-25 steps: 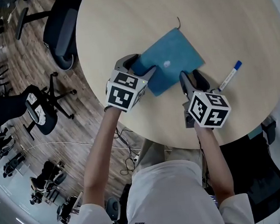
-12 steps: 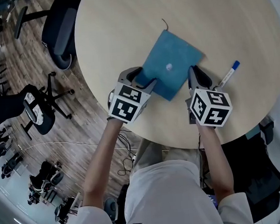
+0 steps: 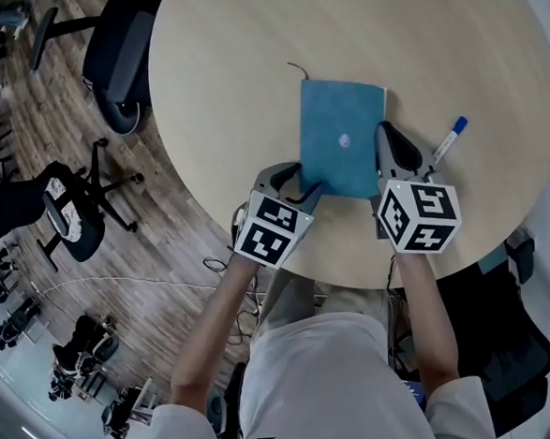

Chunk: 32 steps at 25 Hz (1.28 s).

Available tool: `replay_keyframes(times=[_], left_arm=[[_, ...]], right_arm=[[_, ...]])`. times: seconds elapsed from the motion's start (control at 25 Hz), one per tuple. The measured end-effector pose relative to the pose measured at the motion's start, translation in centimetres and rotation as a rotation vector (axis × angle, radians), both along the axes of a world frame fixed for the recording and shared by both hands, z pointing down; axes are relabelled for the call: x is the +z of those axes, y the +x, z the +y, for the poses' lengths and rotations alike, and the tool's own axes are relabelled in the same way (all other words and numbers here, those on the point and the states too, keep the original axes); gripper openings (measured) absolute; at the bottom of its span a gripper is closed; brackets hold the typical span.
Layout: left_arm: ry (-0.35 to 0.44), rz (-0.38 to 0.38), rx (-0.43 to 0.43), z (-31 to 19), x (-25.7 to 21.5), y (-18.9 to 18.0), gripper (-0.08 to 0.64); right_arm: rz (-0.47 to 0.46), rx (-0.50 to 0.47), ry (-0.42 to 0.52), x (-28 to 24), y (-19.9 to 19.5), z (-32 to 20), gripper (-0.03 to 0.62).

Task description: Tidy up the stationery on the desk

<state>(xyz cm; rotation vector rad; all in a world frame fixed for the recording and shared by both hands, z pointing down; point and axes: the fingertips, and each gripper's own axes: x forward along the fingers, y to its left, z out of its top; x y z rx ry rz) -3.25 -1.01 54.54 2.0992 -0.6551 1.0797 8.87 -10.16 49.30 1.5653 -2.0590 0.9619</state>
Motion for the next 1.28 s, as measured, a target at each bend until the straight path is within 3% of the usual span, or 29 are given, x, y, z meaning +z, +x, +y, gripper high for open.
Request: replay_keyframes(times=[0.32,0.64,0.84,0.96,1.12,1.28], left_arm=[[-0.020,0.025,-0.011,2.2,-0.4,2.0,0.216],[0.071,0.047,-0.094,0.4,-2.8,2.3,0.216],[0.091,0.056,-0.098,0.2,-4.2,3.2,0.216],[0.113,0.057,-0.103,0.5,-5.1,3.8,0.181],[0.158,0.051,-0.148,0.2,-5.9,4.5,0.069],[0.174,0.060,-0.195,0.0,-6.5,5.7,0.043]], right_arm=[[0.054,-0.023,-0.027,0.5,1.3,0.5,0.041],[0.061,-0.023,-0.036,0.7,2.3,1.7,0.041],[0.045,0.012,-0.020,-0.9,3.2,2.5,0.041],[0.051,0.036,-0.013,-1.6,4.2,3.3,0.041],[0.060,0.082,-0.023,-1.5,6.3,4.3,0.043],[0.069,0.123,-0.042,-1.1,8.7,5.1,0.077]])
